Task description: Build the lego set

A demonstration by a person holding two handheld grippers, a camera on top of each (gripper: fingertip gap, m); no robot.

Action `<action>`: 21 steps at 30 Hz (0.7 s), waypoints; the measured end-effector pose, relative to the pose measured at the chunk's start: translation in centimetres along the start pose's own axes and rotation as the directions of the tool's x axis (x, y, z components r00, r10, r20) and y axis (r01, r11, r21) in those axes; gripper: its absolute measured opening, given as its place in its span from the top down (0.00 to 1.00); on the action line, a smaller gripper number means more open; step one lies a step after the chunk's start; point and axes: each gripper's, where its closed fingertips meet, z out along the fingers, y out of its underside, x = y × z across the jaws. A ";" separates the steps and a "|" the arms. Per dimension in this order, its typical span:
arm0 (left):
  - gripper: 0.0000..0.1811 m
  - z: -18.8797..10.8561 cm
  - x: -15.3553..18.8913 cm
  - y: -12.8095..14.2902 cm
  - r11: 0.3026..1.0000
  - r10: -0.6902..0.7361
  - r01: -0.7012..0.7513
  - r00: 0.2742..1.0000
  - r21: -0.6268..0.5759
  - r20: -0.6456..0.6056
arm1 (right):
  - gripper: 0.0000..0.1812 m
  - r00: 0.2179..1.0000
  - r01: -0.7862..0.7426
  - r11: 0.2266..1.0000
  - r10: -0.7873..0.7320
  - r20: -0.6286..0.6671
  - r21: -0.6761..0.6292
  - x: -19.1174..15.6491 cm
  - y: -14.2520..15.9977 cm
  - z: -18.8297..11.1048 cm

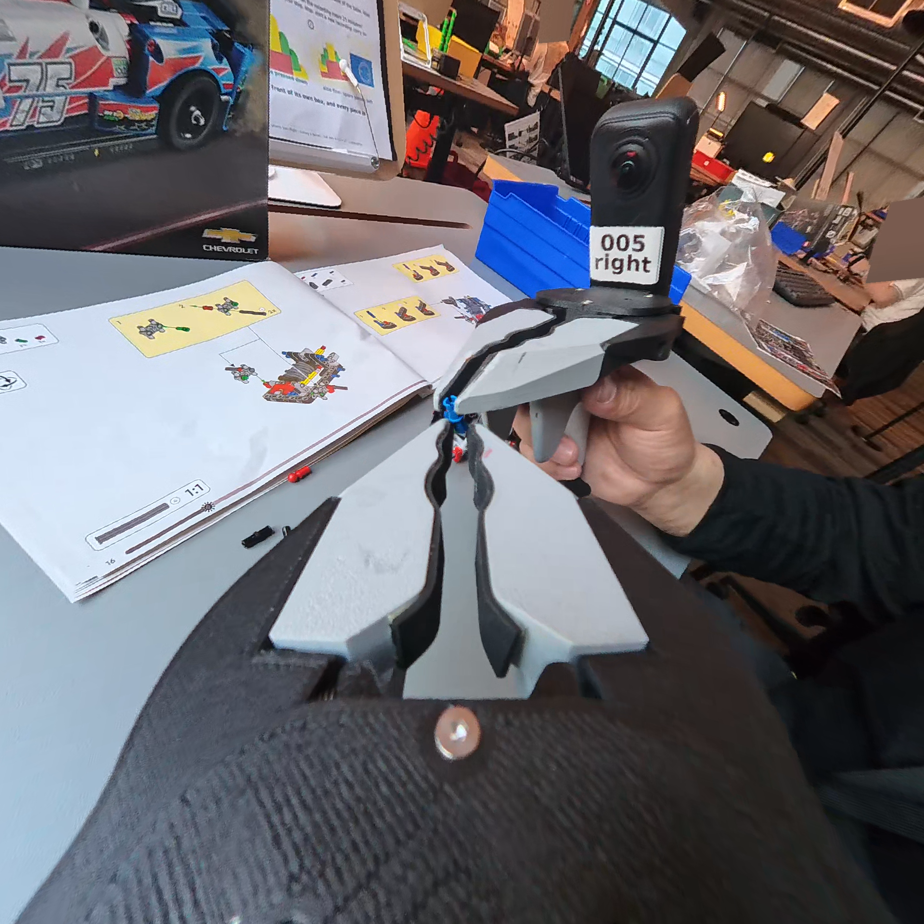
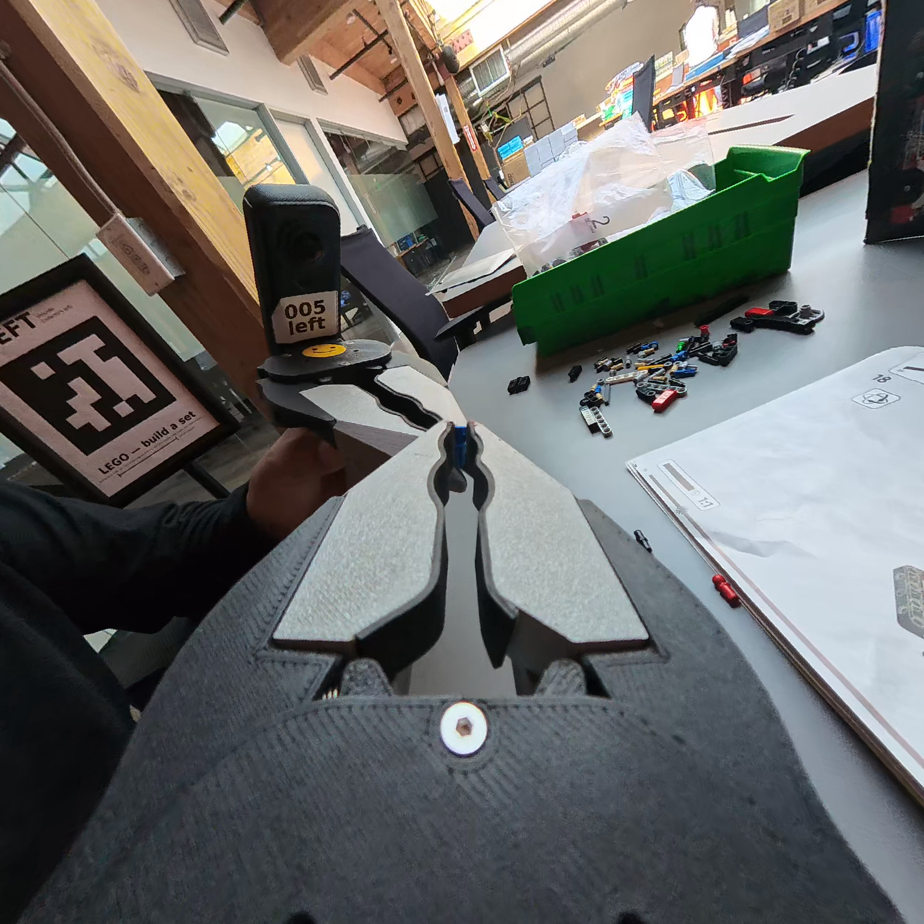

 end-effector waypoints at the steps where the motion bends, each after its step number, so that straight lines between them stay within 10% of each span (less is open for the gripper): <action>1: 0.99 0.0 -0.1 0.1 1.000 0.006 -0.006 1.000 -0.006 0.004 | 1.00 1.000 0.003 1.000 -0.003 -0.003 -0.007 0.1 0.1 0.0; 21: 0.99 -0.2 -1.0 2.8 0.961 0.231 -0.214 0.970 -0.176 0.079 | 0.97 0.982 0.165 0.970 -0.177 -0.058 -0.180 0.6 1.9 0.2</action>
